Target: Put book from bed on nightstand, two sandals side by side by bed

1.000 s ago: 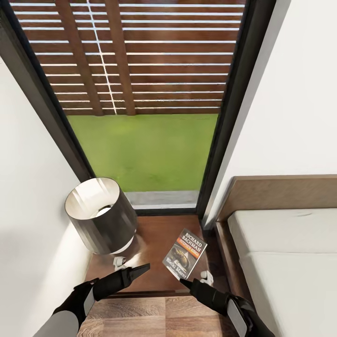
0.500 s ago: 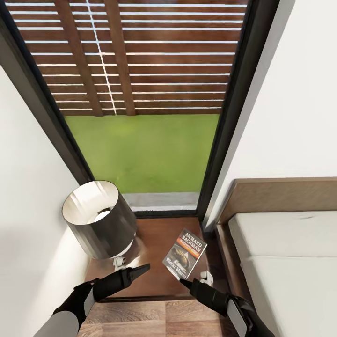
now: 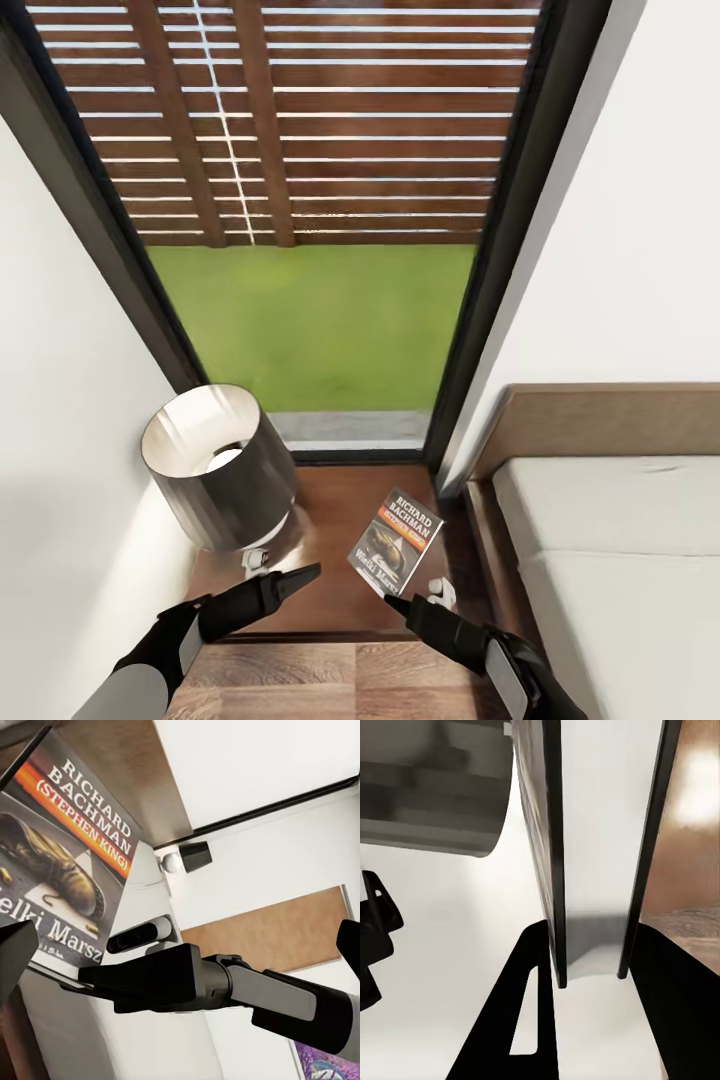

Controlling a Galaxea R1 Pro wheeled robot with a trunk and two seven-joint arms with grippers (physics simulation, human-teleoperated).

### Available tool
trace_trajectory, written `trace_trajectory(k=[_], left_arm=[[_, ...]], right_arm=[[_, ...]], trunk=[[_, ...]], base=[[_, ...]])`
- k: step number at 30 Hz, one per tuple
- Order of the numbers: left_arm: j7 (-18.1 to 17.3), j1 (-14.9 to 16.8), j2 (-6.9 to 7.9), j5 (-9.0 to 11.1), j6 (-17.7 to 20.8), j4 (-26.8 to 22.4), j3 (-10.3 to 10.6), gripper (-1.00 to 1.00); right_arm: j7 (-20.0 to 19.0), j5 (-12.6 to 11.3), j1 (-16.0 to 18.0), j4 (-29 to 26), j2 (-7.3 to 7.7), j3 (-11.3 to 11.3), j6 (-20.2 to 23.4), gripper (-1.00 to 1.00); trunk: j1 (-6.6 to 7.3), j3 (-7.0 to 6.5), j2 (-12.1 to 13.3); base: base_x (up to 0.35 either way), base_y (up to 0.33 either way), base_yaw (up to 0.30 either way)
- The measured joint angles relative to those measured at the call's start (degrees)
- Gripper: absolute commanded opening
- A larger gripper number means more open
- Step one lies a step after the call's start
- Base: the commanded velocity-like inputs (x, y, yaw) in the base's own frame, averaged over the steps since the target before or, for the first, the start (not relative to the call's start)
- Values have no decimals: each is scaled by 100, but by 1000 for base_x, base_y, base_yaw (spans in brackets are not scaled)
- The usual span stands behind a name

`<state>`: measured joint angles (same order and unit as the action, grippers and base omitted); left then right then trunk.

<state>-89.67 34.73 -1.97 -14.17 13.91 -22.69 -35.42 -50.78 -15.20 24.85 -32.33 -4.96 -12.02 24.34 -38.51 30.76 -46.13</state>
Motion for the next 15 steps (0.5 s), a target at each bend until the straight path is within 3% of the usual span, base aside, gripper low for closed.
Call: trace_trajectory(k=[3, 15], left_arm=[[0, 1, 1, 0, 2, 0, 0, 100], [1, 1, -2, 0, 3, 1, 0, 100]], right_arm=[[-1, 1, 0, 0, 0, 0, -1, -100], [-9, -1, -1, -1, 0, 0, -2, -100]], trunk=[[0, 2, 0], [0, 4, 0]], base=[[0, 0, 175], [0, 0, 48]])
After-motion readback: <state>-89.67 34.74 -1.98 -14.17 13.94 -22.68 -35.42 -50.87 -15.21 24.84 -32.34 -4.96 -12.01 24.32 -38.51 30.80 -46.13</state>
